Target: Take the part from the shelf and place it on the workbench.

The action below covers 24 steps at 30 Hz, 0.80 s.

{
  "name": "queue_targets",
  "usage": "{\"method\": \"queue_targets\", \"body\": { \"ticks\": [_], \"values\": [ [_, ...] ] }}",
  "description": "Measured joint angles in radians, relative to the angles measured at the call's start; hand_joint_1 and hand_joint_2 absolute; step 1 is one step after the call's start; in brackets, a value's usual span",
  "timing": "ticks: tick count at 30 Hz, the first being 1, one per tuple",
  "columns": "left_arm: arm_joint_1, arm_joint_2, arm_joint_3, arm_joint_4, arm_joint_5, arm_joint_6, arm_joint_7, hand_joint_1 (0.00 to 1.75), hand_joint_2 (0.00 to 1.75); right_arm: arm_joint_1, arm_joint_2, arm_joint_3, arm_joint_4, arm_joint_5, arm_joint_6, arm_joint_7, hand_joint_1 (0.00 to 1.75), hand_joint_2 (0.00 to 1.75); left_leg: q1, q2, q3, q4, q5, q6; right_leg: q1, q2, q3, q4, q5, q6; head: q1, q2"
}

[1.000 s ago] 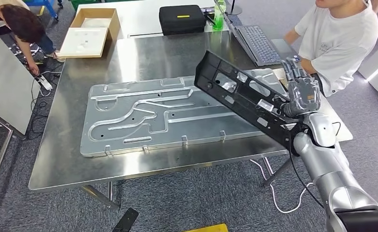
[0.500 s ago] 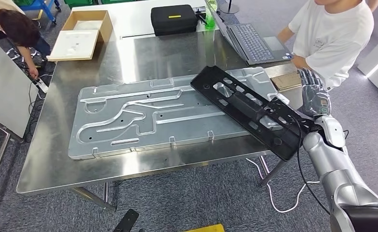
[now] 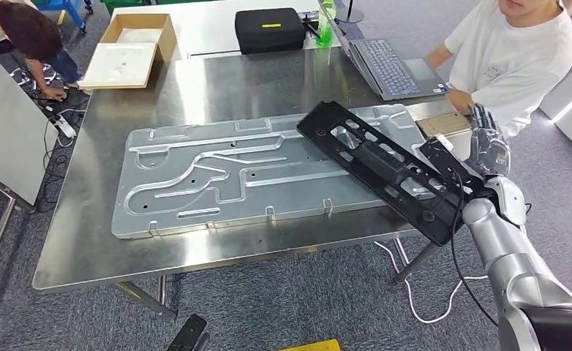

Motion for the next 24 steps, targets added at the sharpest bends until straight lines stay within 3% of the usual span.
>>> {"method": "queue_targets", "body": {
  "ticks": [1, 2, 5, 7, 10, 11, 12, 14, 16, 17, 18, 21, 23, 24],
  "values": [
    [0.000, 0.000, 0.000, 0.000, -0.002, 0.000, 0.001, 0.00, 0.00, 0.014, 0.003, -0.001, -0.020, 0.000, -0.044, -0.047, 0.00, 1.75, 0.000, -0.001, -0.001, 0.004, -0.003, -0.006, 0.001, 0.000, 0.026, -0.052, 0.015, -0.003, 0.000, 0.000],
    [0.000, 0.000, -0.001, 0.000, -0.003, -0.001, 0.002, 0.00, 0.00, 0.035, 0.007, -0.001, -0.049, 0.002, -0.084, -0.091, 0.00, 1.31, -0.001, -0.002, -0.002, 0.007, -0.005, -0.012, 0.004, 0.000, 0.040, -0.081, 0.018, -0.007, 0.000, 0.000],
    [0.001, 0.000, -0.002, 0.000, -0.009, -0.003, 0.006, 0.00, 0.00, 0.116, 0.030, -0.001, -0.182, 0.023, -0.141, -0.153, 0.00, 0.00, 0.000, -0.002, -0.002, 0.006, -0.009, -0.027, 0.009, 0.002, 0.042, -0.089, 0.015, -0.030, -0.001, 0.000],
    [0.001, -0.001, -0.002, 0.000, -0.010, -0.004, 0.006, 0.00, 0.00, 0.165, 0.052, 0.004, -0.303, 0.047, -0.135, -0.146, 0.00, 0.00, 0.002, -0.002, -0.018, 0.045, -0.039, -0.035, 0.009, 0.002, 0.045, -0.092, 0.016, -0.046, -0.001, 0.000],
    [0.002, -0.001, -0.003, 0.000, -0.010, -0.004, 0.006, 0.00, 0.00, 0.225, 0.092, 0.047, -0.485, 0.103, -0.091, -0.126, 0.00, 0.00, 0.002, -0.002, -0.099, 0.222, -0.125, -0.038, 0.016, 0.002, 0.046, -0.093, 0.014, -0.063, -0.001, 0.000],
    [0.004, -0.001, -0.003, 0.000, -0.009, -0.004, 0.007, 0.00, 0.00, 0.249, 0.105, 0.078, -0.538, 0.145, -0.083, -0.119, 0.00, 0.00, 0.002, -0.002, -0.121, 0.268, -0.138, -0.037, 0.020, 0.002, 0.047, -0.093, 0.013, -0.066, -0.001, 0.000],
    [0.006, -0.001, -0.003, 0.000, -0.009, -0.004, 0.007, 0.00, 0.00, 0.275, 0.121, 0.120, -0.592, 0.205, -0.083, -0.109, 0.00, 0.00, 0.001, -0.002, -0.129, 0.282, -0.132, -0.034, 0.024, 0.002, 0.047, -0.093, 0.012, -0.069, -0.001, 0.000],
    [0.007, -0.001, -0.003, 0.000, -0.009, -0.004, 0.008, 0.00, 0.00, 0.325, 0.150, 0.219, -0.683, 0.337, -0.107, -0.078, 0.00, 0.00, -0.004, 0.002, -0.088, 0.197, -0.074, -0.022, 0.031, -0.001, 0.051, -0.091, 0.010, -0.073, -0.001, 0.000],
    [0.003, -0.001, -0.003, 0.000, -0.009, -0.003, 0.008, 0.00, 0.00, 0.359, 0.170, 0.310, -0.751, 0.419, -0.137, -0.038, 0.00, 0.00, -0.018, 0.031, -0.025, 0.067, -0.023, -0.004, 0.037, -0.011, 0.054, -0.090, 0.007, -0.073, -0.001, 0.000],
    [0.001, -0.001, -0.003, 0.000, -0.009, -0.002, 0.009, 0.00, 0.00, 0.370, 0.175, 0.343, -0.778, 0.441, -0.148, -0.023, 0.00, 0.00, -0.023, 0.041, -0.006, 0.026, -0.013, 0.002, 0.038, -0.019, 0.055, -0.089, 0.005, -0.071, -0.001, 0.000],
    [0.001, -0.002, -0.004, 0.000, -0.009, -0.001, 0.009, 0.00, 0.00, 0.379, 0.179, 0.362, -0.800, 0.455, -0.153, -0.017, 0.00, 0.00, -0.028, 0.046, 0.000, 0.008, -0.012, 0.005, 0.039, -0.028, 0.055, -0.090, 0.004, -0.068, -0.001, 0.000],
    [0.010, -0.004, -0.004, 0.000, -0.009, 0.000, 0.013, 0.00, 0.00, 0.406, 0.193, 0.411, -0.856, 0.487, -0.156, -0.023, 0.00, 0.00, -0.021, 0.022, 0.005, -0.008, -0.001, 0.009, 0.039, -0.041, 0.058, -0.084, -0.005, -0.055, -0.001, 0.000],
    [0.014, -0.004, -0.004, 0.000, -0.008, 0.002, 0.014, 0.00, 0.00, 0.425, 0.205, 0.437, -0.882, 0.492, -0.158, -0.043, 0.00, 0.00, -0.014, 0.012, 0.010, -0.019, 0.008, 0.014, 0.035, -0.022, 0.038, -0.027, -0.047, -0.044, -0.001, 0.000],
    [0.014, -0.004, -0.004, 0.000, -0.008, 0.003, 0.015, 0.00, 0.00, 0.437, 0.212, 0.443, -0.890, 0.490, -0.158, -0.056, 0.00, 0.00, -0.014, 0.005, 0.009, -0.020, 0.010, 0.015, 0.031, -0.012, 0.014, 0.029, -0.081, -0.039, 0.000, 0.000]
  ]
}}
